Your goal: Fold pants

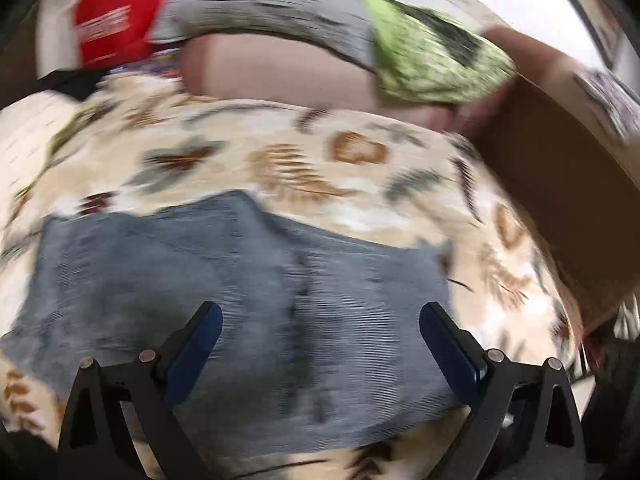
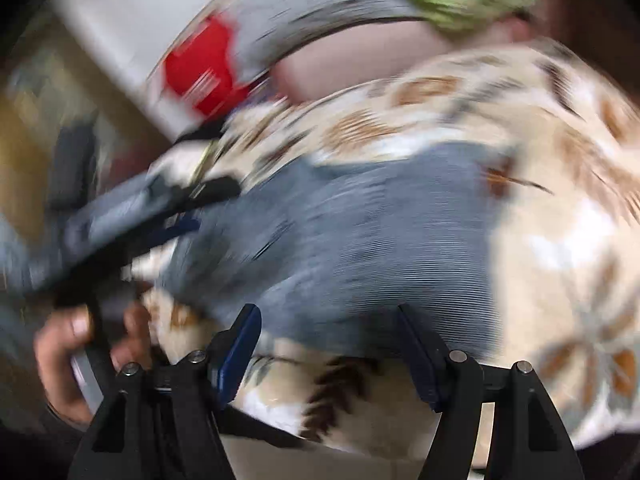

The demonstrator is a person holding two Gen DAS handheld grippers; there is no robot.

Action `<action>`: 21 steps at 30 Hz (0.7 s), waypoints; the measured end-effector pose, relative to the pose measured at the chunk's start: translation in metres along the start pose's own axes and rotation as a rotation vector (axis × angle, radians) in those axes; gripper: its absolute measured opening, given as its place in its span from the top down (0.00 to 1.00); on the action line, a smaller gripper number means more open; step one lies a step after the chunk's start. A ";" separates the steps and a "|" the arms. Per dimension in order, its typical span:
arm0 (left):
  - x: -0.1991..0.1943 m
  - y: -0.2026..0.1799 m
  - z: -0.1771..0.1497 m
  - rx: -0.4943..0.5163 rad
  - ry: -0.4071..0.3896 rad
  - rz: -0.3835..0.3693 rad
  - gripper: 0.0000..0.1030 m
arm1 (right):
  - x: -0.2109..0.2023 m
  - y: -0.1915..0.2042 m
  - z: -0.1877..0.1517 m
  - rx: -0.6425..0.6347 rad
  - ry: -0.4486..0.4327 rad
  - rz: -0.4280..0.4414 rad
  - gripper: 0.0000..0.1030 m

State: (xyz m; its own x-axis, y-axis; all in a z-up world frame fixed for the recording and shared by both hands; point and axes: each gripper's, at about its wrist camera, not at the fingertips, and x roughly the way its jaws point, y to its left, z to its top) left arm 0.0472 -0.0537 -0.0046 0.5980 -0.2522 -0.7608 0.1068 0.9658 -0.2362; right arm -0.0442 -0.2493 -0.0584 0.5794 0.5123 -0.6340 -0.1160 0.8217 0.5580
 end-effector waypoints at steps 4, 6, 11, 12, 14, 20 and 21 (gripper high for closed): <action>0.061 -0.026 -0.024 0.115 0.169 0.150 0.04 | -0.021 -0.062 0.034 0.233 -0.042 0.114 0.30; 0.085 -0.018 -0.040 0.104 0.243 0.179 0.04 | -0.013 -0.076 0.055 0.297 -0.026 0.233 0.30; 0.085 -0.020 -0.042 0.135 0.210 0.194 0.03 | 0.061 -0.071 0.097 0.344 0.132 0.404 0.30; 0.086 -0.020 -0.040 0.132 0.216 0.196 0.03 | 0.079 -0.074 0.101 0.327 0.180 0.379 0.30; 0.082 -0.021 -0.039 0.140 0.218 0.200 0.03 | 0.113 -0.087 0.102 0.326 0.238 0.192 0.37; 0.055 -0.028 -0.032 0.182 0.123 0.155 0.03 | 0.087 -0.072 0.129 0.279 0.172 0.314 0.37; 0.060 -0.030 -0.032 0.187 0.137 0.156 0.03 | 0.087 -0.071 0.134 0.276 0.165 0.323 0.37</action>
State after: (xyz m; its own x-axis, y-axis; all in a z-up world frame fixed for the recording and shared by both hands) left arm 0.0542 -0.0993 -0.0626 0.5073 -0.0932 -0.8567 0.1740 0.9847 -0.0040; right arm 0.1228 -0.2972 -0.0811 0.4096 0.7826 -0.4688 -0.0368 0.5277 0.8487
